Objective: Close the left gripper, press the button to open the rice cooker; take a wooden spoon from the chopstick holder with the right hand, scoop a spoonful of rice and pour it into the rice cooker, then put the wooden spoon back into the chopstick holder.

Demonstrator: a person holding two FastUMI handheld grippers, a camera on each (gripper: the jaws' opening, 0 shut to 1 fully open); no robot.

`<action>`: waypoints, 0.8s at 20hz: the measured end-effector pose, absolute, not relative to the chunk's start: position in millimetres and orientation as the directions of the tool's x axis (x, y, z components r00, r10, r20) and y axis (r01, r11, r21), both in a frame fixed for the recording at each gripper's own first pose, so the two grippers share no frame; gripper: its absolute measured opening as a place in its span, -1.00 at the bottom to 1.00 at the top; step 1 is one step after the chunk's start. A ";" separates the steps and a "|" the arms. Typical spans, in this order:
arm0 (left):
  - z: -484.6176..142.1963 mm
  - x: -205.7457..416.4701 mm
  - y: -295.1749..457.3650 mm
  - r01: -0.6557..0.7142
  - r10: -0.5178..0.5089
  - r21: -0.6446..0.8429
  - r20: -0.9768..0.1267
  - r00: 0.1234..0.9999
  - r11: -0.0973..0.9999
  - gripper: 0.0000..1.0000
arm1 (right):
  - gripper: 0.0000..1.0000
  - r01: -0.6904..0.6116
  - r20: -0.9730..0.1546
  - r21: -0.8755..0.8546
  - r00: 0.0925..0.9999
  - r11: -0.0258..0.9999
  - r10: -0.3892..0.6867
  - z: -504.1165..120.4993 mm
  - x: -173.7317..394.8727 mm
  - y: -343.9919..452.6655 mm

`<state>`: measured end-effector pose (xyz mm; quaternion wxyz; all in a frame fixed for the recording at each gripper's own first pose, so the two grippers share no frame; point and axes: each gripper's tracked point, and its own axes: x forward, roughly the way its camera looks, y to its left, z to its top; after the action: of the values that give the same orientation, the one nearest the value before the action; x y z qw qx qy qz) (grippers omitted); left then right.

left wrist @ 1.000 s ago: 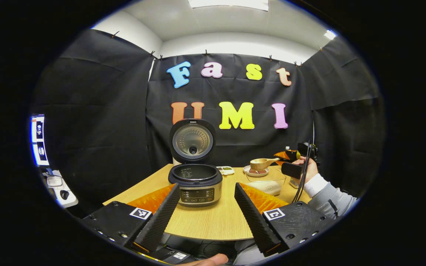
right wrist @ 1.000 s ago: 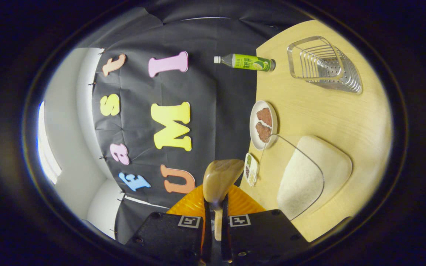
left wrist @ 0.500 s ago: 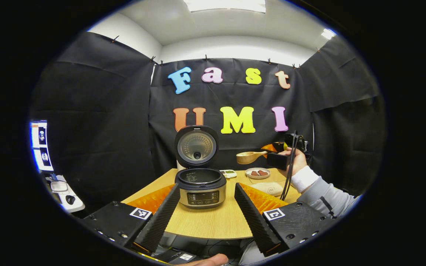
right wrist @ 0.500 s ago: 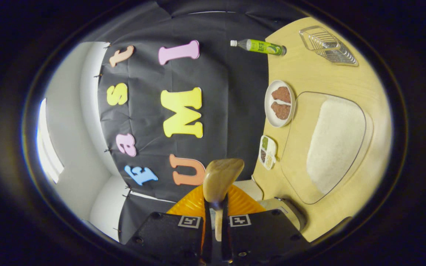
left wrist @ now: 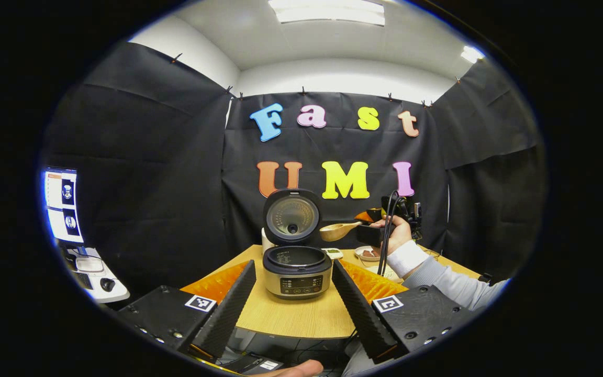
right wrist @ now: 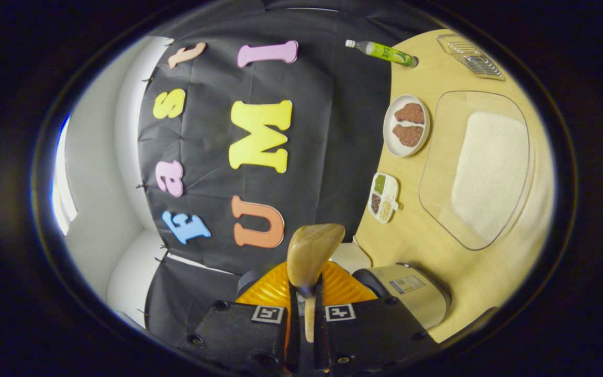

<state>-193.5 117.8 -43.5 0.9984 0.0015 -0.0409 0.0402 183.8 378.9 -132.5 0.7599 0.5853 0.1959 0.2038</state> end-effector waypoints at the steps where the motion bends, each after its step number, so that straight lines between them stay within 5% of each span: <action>1: -45.5 -194.9 121.1 -0.084 0.084 -0.007 0.078 0.993 0.996 0.86 | -0.70 -0.090 -0.068 0.962 0.836 0.258 0.545 -133.8 181.7 389.5; 16: -60.2 -200.7 139.9 -0.091 0.091 -0.010 0.056 0.994 0.996 0.89 | -0.69 -0.321 -0.132 0.575 0.872 0.753 0.472 -123.7 169.7 463.4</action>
<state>-200.7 139.9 -60.2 0.9985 -0.0038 -0.0284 0.0457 169.7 463.4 -123.7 0.9263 0.2791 0.1355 0.2140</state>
